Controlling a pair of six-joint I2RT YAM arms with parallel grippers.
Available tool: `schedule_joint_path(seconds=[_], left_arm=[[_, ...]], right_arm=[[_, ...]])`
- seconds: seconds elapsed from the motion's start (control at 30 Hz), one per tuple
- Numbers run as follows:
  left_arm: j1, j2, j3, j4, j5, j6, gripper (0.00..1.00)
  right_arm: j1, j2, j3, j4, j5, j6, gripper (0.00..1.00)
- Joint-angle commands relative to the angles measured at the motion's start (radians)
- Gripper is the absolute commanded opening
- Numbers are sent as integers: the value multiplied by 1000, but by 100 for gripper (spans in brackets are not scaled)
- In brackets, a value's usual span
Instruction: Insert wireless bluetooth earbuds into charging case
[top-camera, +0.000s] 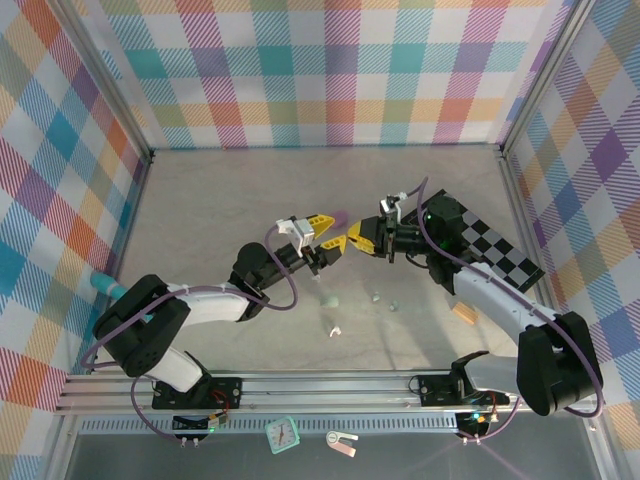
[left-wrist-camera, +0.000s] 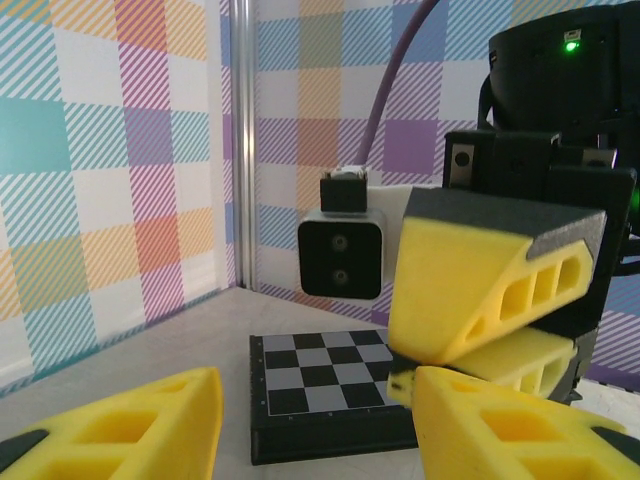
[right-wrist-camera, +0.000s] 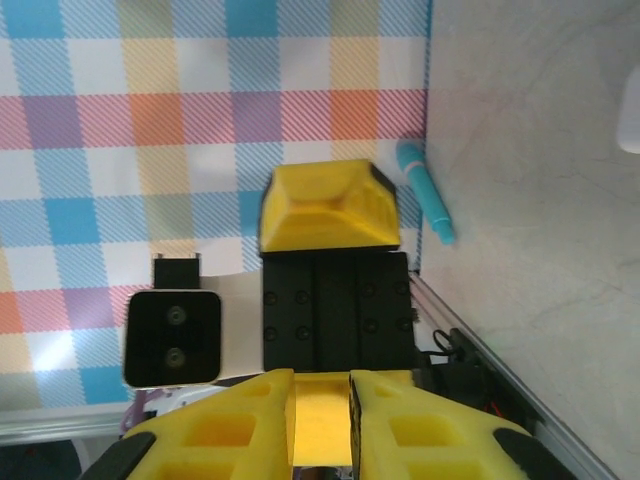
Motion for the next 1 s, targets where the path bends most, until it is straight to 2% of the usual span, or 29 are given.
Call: schedule_joint_path(seconds=[0.0,0.1,0.3,0.4,0.5,0.73,0.83,0.97], left_arm=[[14,9,31,49,20,-9,52],[21,4,21,40,5,-9,55],[35,-38,-16,-61,-58,30,70],[45,-68,-35,-110,-90,45,77],[86,-92,-60,-124,-114,-7,83],[212,-188,-123,-266,-185,-113,96],[252,-274,-115,-480,-258,-167,100],[305,-357,-107,-655,-264,-235,100]], right_arm=[[4,-29,46,-142,34,-127,25],[5,-49,70,-294,89,-244,32],[8,-79,106,-609,212,-493,48],[31,-79,103,-712,256,-585,55],[84,-79,83,-776,317,-652,60],[248,-62,20,-785,458,-765,73],[342,-55,-8,-736,553,-903,81],[458,-54,-90,-568,631,-1122,91]])
